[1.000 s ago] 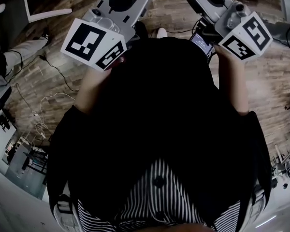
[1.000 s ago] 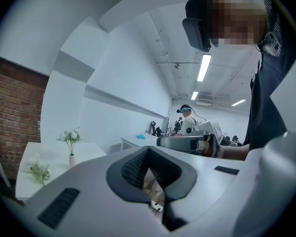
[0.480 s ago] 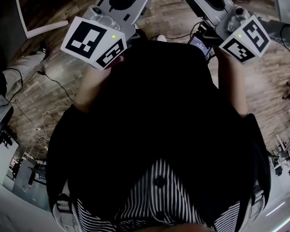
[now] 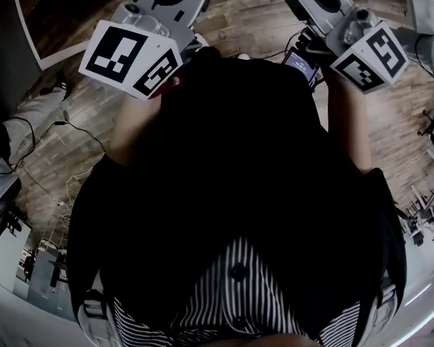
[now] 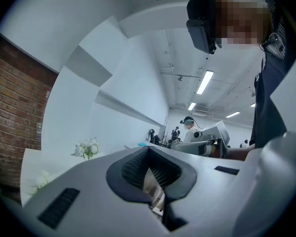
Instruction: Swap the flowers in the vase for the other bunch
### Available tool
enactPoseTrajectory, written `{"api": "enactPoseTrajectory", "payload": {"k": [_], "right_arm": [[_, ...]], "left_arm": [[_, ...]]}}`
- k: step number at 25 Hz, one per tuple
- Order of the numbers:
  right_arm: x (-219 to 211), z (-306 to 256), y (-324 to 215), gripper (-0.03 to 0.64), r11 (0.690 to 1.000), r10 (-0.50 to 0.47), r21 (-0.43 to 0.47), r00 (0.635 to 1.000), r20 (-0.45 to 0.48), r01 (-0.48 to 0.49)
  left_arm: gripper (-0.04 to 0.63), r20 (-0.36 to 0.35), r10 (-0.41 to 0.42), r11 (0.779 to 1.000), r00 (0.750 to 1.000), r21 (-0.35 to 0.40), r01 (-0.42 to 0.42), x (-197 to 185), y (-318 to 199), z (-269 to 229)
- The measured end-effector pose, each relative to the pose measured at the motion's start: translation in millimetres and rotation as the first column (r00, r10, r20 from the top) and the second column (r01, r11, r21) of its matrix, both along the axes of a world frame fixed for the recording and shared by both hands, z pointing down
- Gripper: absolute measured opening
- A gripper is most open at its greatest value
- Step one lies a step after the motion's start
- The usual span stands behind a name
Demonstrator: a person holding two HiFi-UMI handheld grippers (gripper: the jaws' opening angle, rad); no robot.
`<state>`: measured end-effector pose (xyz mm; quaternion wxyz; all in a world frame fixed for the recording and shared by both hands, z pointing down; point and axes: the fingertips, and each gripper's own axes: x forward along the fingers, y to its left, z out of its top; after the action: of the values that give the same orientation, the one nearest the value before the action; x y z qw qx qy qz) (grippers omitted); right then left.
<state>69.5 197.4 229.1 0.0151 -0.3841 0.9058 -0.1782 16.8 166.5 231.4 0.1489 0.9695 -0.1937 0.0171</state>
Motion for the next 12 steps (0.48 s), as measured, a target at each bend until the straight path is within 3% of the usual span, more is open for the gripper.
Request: {"api": "enactPoseTrajectory", "payload": {"k": [5,12], "right_arm": [[-28,-2,-23,0.005,1.0,0.011,-0.004,1.0,-0.016,-0.011],[-66,-6,-46,0.005,0.999,-0.032,0.027,0.999,0.016,0.031]], "left_arm": [[0.0,0.003,0.012,1.0,1.0,-0.003,-0.012,-25,-8,7],[0.0,-0.007,-0.081,0.997,0.997,0.015,0.081,-82,-43,7]]}}
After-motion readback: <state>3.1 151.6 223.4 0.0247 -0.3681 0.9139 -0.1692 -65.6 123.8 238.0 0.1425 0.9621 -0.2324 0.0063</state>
